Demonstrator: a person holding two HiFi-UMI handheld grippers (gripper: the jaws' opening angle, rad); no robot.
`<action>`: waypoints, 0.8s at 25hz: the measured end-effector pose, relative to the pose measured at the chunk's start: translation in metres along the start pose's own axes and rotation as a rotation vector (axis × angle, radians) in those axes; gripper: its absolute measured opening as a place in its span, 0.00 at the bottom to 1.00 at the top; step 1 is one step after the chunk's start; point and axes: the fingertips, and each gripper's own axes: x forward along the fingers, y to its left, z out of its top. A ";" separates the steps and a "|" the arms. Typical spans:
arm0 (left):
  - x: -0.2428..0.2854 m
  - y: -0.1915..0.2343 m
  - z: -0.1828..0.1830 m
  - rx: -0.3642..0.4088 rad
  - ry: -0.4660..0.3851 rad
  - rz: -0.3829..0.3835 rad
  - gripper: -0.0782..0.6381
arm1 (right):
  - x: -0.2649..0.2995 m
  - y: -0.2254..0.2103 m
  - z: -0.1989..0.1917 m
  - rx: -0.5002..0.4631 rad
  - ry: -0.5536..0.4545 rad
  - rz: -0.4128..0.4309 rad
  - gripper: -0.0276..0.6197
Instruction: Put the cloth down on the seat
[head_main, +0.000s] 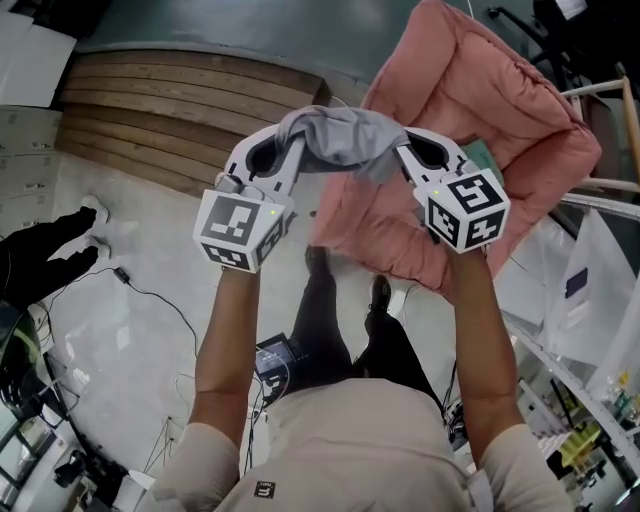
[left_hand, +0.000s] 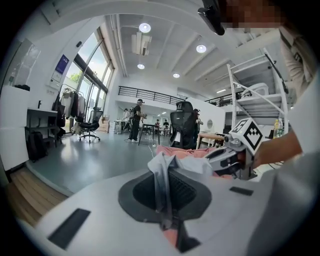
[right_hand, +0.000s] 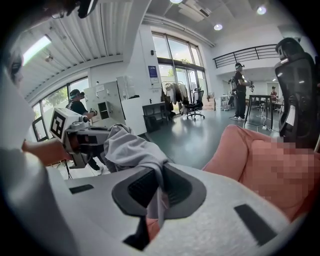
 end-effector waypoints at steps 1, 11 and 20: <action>0.005 0.000 -0.006 -0.004 0.009 -0.005 0.13 | 0.003 -0.004 -0.005 0.005 0.005 -0.004 0.06; 0.054 -0.001 -0.076 -0.035 0.113 -0.048 0.13 | 0.033 -0.040 -0.073 0.046 0.067 -0.030 0.06; 0.079 0.009 -0.138 -0.042 0.187 -0.059 0.13 | 0.064 -0.054 -0.132 0.086 0.111 -0.019 0.07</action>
